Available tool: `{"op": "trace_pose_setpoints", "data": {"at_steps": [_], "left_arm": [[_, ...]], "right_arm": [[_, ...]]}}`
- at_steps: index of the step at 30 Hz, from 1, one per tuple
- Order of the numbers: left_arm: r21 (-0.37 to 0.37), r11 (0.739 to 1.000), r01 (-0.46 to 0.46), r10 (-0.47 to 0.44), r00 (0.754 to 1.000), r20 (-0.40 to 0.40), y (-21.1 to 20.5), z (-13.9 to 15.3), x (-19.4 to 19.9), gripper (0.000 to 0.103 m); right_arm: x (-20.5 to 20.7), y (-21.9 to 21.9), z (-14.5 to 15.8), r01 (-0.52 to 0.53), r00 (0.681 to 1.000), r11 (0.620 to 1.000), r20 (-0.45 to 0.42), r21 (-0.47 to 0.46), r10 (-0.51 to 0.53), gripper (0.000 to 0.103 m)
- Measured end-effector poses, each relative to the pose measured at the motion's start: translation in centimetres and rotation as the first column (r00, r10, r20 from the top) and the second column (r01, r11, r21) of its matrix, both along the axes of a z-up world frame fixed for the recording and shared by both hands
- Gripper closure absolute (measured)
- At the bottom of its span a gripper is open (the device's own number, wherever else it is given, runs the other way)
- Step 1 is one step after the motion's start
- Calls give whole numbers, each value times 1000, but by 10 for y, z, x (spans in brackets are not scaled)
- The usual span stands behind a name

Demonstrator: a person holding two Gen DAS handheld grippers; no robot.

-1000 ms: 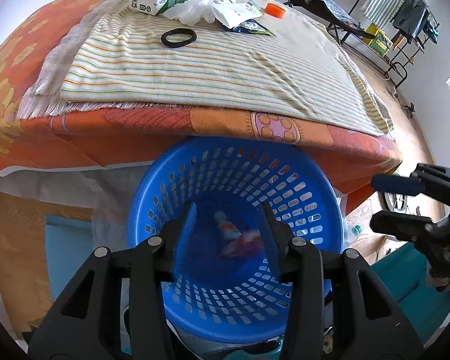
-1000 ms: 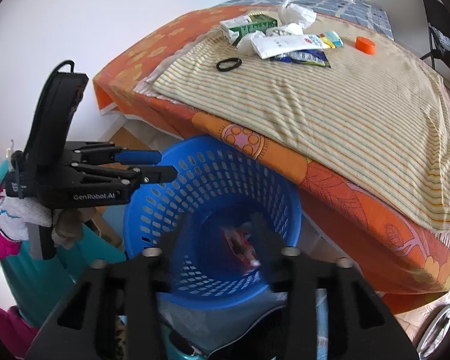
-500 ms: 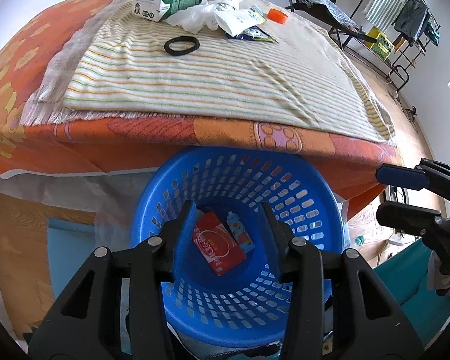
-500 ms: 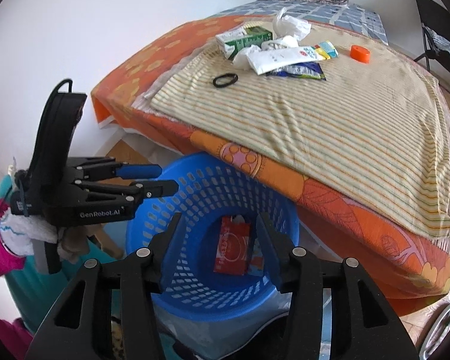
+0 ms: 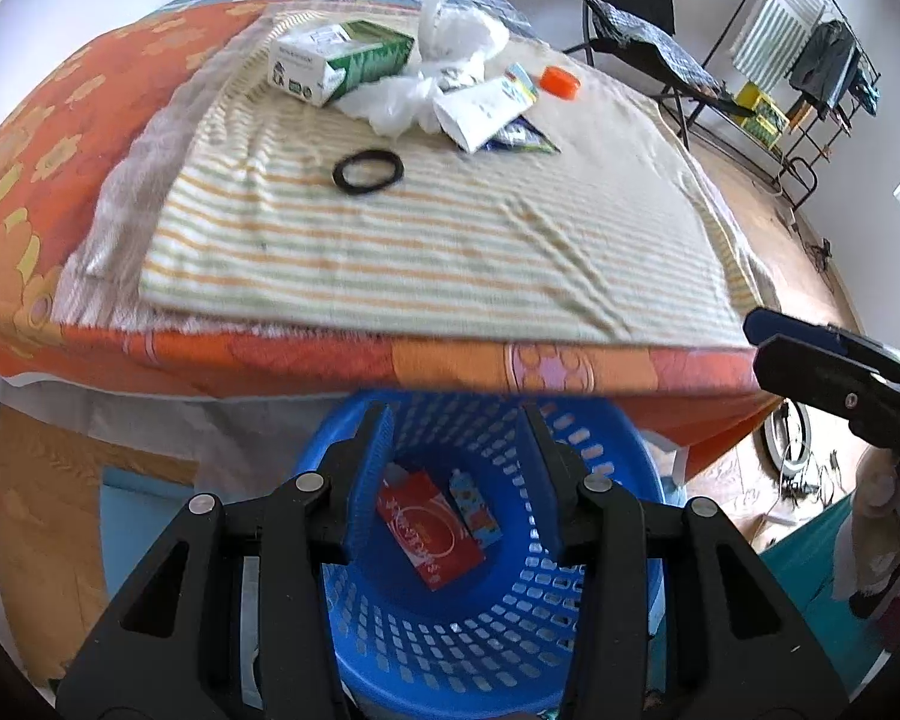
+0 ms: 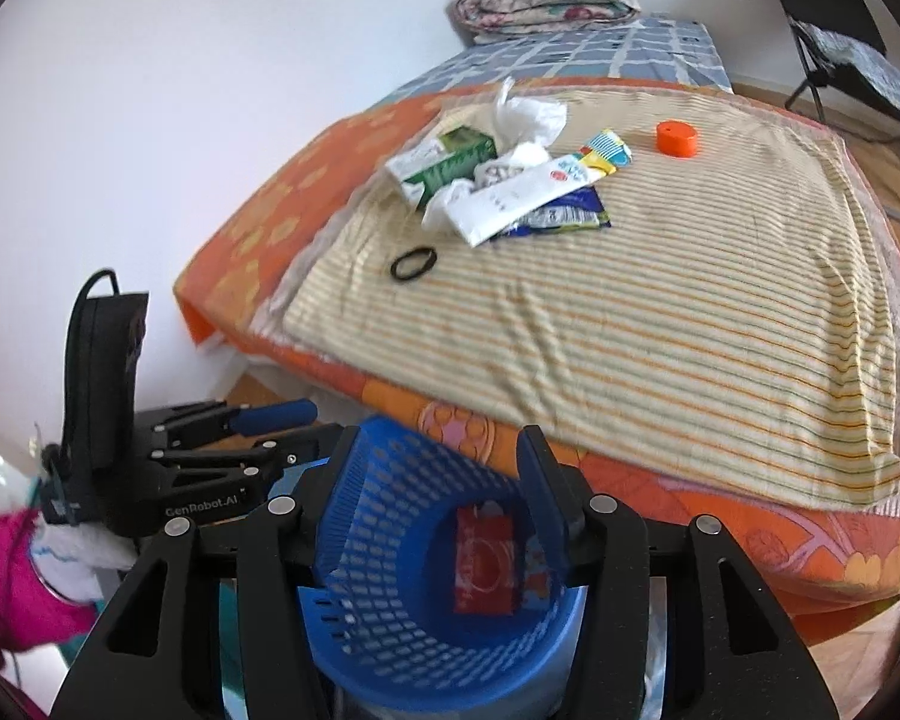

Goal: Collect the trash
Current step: 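Move both grippers back over the trash on the bed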

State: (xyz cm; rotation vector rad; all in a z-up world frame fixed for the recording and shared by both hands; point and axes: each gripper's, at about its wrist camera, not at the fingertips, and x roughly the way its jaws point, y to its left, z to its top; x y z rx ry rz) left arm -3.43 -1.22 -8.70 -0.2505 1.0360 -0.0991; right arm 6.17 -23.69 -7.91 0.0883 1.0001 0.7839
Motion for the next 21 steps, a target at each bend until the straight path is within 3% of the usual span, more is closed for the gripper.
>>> {"op": "trace_pose_setpoints", "data": {"at_steps": [2,15,21], "left_arm": [[-2,1000,-12,12,1000,7,4,4,5,60],[68,998,-20,16,998,56,26,23,56,60],[-2,998,-59,59,997,44,44,23,81,60]], "right_arm": [[5,-1,1,18,1000,999,-10,26,-18,45],[56,1,17,107,994,991,-12,81,-107,44],[85,6,21,137,991,986,-8,92,-136,44]]}}
